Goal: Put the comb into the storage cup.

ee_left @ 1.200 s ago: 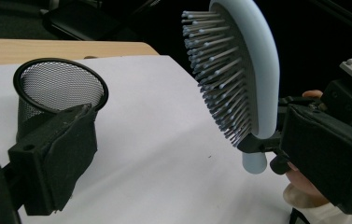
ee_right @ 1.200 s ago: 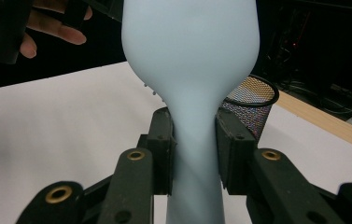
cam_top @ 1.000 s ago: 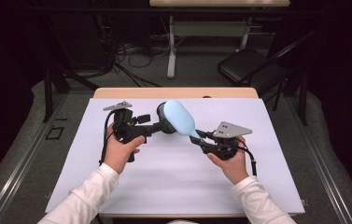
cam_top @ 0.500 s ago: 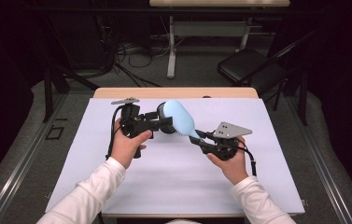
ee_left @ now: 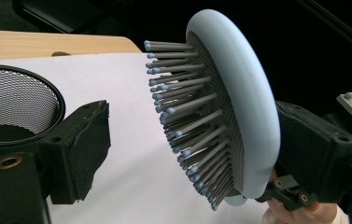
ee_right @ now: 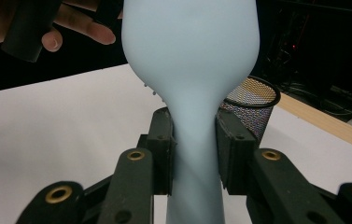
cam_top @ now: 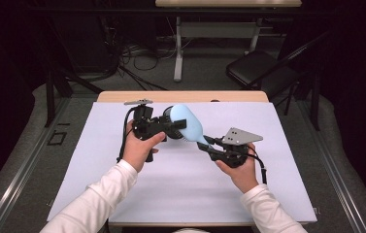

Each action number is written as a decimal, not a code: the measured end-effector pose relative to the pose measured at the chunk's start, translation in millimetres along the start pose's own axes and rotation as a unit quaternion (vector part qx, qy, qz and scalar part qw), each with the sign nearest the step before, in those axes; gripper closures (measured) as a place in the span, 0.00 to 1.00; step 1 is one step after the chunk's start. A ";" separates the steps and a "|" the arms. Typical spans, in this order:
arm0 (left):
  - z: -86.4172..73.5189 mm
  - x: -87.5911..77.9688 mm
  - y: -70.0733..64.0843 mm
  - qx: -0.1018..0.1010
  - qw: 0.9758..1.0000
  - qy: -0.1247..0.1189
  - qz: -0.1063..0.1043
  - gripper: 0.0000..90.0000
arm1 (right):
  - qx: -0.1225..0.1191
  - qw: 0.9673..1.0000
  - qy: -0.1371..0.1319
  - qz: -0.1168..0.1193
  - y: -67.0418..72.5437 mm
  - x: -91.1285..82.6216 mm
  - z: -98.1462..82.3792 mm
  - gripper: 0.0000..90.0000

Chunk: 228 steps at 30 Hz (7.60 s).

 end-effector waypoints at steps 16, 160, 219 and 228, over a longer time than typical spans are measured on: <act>2.3 3.9 -5.2 -0.021 1.000 0.006 -0.014 0.24 | -0.002 1.000 0.000 0.001 2.8 2.8 -0.1 0.78; 10.8 8.3 22.3 -0.166 0.986 -0.008 0.011 0.54 | 0.015 1.000 0.025 -0.005 3.7 18.5 -17.7 0.61; 43.1 -31.4 51.5 -0.154 0.984 -0.059 0.064 0.54 | 0.089 0.993 0.078 -0.010 -10.4 13.6 -16.6 0.20; 51.2 -35.3 49.0 -0.148 0.985 -0.065 0.067 0.54 | 0.094 0.991 0.094 0.006 -8.7 12.3 -19.9 0.16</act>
Point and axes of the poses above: each handheld gripper's, and its own axes: x roughly forward along the jaws, z roughly out of its top, y roughly to its left, the point moved 10 cm from there along x, roughly forward along the jaws, and after that the axes turned 3 degrees about -z, right-handed, at the moved point
